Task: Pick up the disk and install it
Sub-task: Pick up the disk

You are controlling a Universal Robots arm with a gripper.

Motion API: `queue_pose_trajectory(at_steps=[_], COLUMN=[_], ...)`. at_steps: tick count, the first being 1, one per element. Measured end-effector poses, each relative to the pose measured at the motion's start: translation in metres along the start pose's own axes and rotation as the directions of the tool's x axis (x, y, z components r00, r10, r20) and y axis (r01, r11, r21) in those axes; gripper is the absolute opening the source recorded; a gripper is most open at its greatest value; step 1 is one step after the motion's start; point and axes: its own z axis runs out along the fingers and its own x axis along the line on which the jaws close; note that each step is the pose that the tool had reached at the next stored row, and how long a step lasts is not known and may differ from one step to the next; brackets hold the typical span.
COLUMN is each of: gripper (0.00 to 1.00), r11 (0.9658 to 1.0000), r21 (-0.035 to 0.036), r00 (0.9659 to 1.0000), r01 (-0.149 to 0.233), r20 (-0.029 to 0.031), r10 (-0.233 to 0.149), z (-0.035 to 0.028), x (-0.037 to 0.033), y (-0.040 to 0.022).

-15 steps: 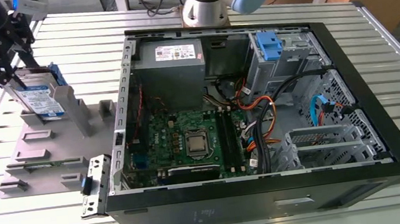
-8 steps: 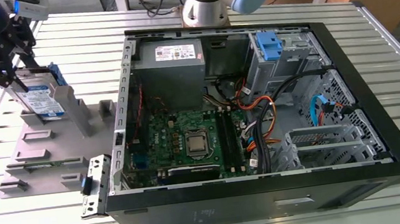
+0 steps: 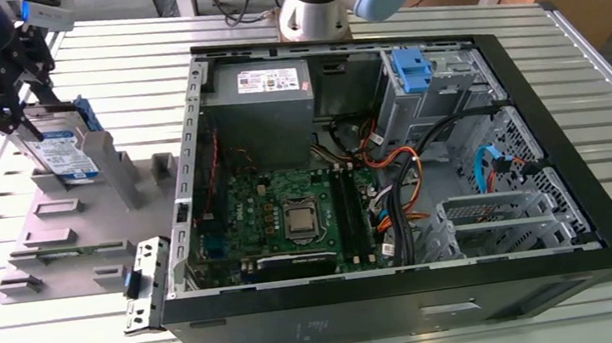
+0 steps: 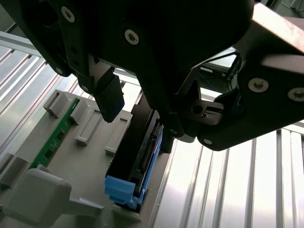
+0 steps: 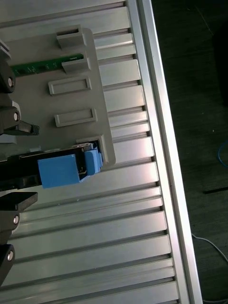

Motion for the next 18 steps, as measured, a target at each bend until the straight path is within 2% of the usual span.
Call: queue_pose_trajectory(at_steps=[3,4,13,18], gripper=[0.57,0.51,0.51,0.51], r11=[1.0000,1.0000,1.0000,1.0000], r21=[0.0000,0.0000,0.0000,-0.0003], r00=[1.0000,1.0000,1.0000,1.0000], r01=[0.000,0.000,0.000,0.000], r20=[0.0000,0.0000,0.0000,0.0021], r10=[0.000,0.000,0.000,0.000], z=[0.0000,0.0001,0.0002,0.0006], x=[0.0000,0.0000,0.0000,-0.0010], y=[0.0000,0.0000,0.0000,0.0002])
